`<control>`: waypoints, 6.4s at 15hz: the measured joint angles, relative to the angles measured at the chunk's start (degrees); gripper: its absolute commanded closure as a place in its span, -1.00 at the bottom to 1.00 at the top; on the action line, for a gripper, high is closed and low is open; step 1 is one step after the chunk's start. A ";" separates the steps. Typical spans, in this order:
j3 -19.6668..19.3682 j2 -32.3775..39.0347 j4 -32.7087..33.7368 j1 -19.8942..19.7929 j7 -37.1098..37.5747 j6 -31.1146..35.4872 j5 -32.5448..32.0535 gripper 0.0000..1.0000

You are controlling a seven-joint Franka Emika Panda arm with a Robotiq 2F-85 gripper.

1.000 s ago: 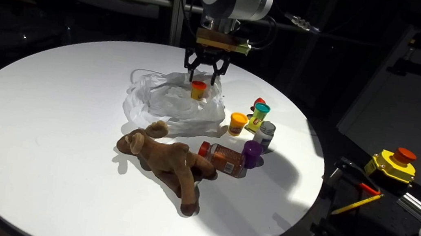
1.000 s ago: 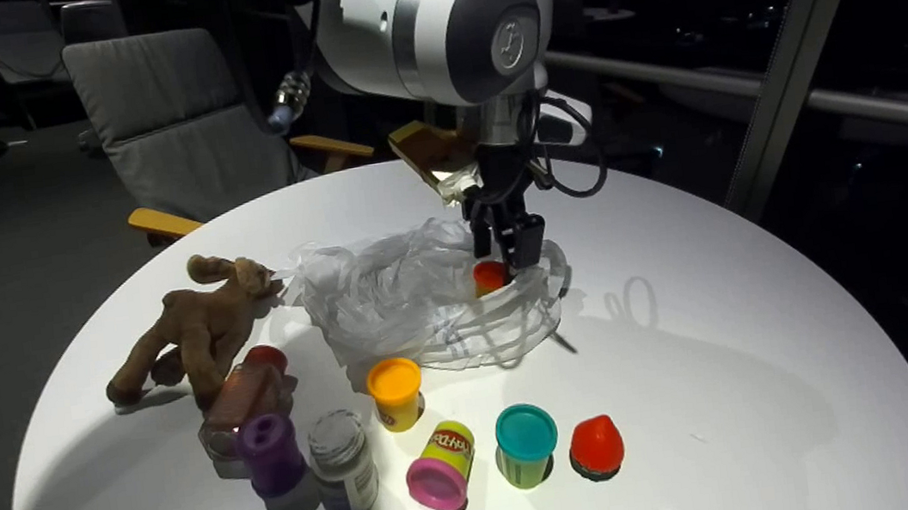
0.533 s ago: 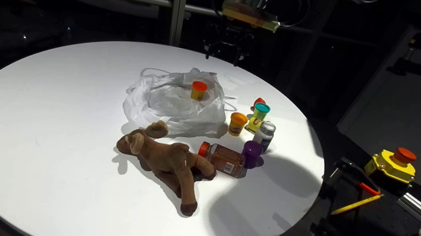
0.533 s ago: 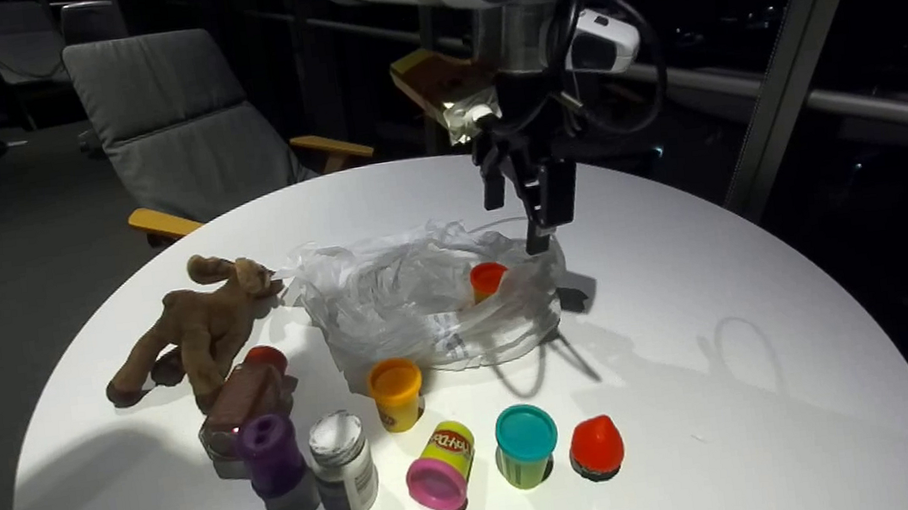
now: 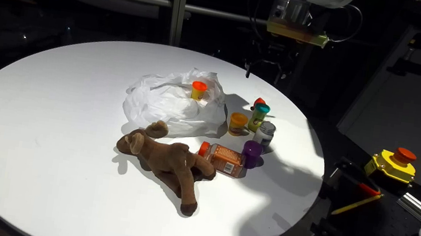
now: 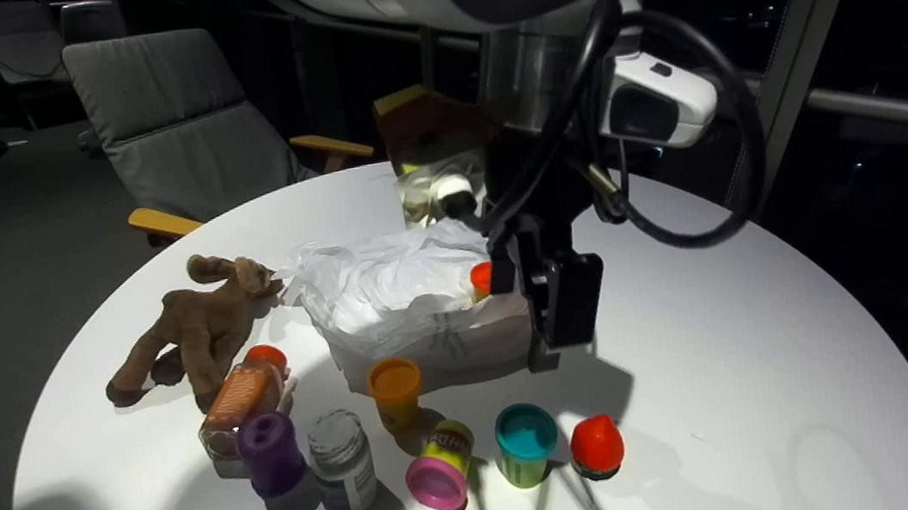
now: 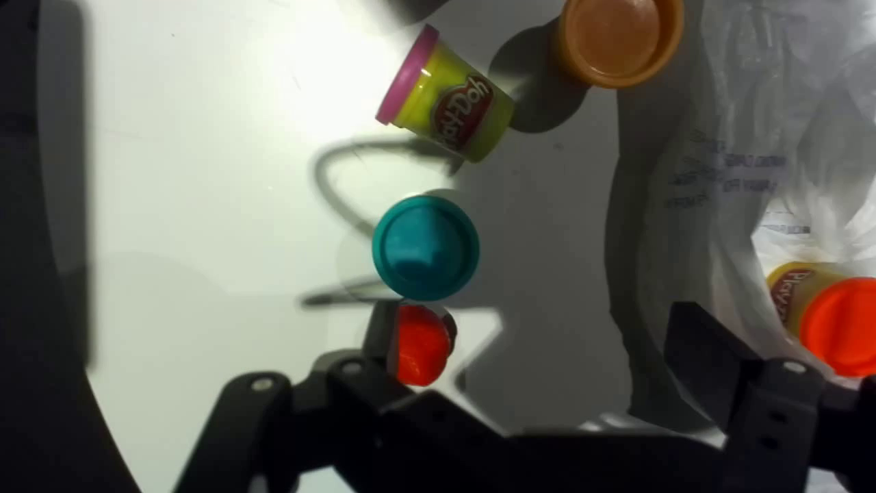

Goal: Put all the contents in the white plastic bag

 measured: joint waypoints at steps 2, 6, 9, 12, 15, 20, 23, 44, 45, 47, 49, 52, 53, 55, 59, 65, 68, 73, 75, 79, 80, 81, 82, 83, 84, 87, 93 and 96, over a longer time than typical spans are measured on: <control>-0.23 0.57 -1.90 -0.18 1.43 2.52 -0.02 -1.00; -0.86 3.60 -2.70 0.22 6.21 6.17 -0.92 -1.00; -1.90 6.22 -2.46 0.78 9.60 6.86 -1.96 -1.00; -2.34 8.35 -1.96 0.94 11.72 6.82 -2.09 -1.00; -2.36 9.37 -1.38 0.94 12.61 6.84 -2.06 -0.48; -2.35 9.61 -0.10 0.82 12.89 6.67 -1.06 0.29; -2.35 9.69 0.34 0.62 12.96 6.44 -0.77 0.43; 4.39 2.24 6.69 9.11 20.49 3.79 -7.46 0.43; 4.72 3.72 7.76 9.12 20.49 4.54 -7.46 0.43; 4.69 6.97 10.00 9.14 20.45 5.45 -7.46 0.43; 4.33 10.01 11.80 9.11 20.36 5.70 -7.46 0.43; 3.44 13.87 13.71 8.99 20.20 5.72 -7.47 0.43; 3.17 14.89 14.10 8.88 20.07 5.72 -7.46 0.43; 2.96 16.38 14.50 8.45 19.71 5.71 -7.46 -0.57; 2.92 16.45 14.61 7.45 18.88 6.00 -7.22 -1.00; 0.51 5.84 9.70 6.10 17.82 6.82 -7.15 -1.00; -1.00 1.21 5.48 3.68 16.73 5.55 -7.15 -1.00; -1.26 3.71 2.44 -1.01 14.23 5.62 -7.05 -1.00; -1.48 6.51 2.73 -1.56 14.19 5.86 -7.06 -1.00; -2.16 11.86 4.95 -1.59 14.20 6.82 -7.05 -1.00; -2.43 13.03 5.81 -1.59 14.21 6.82 -7.05 -1.00; -2.76 14.15 6.73 -1.59 14.23 6.82 -7.05 -1.00; -3.18 15.24 7.71 -1.59 14.26 6.82 -7.05 -1.00; -3.63 16.28 8.71 -1.59 14.26 6.82 -7.05 -1.00; -4.00 17.26 9.61 -1.60 14.26 6.77 -7.02 -1.00; -4.39 19.48 11.57 -1.63 14.26 6.26 -6.66 -1.00; -3.91 21.00 12.81 -1.62 14.24 3.76 -4.91 -0.91; -3.59 21.00 12.94 -1.62 14.22 2.65 -3.55 -0.40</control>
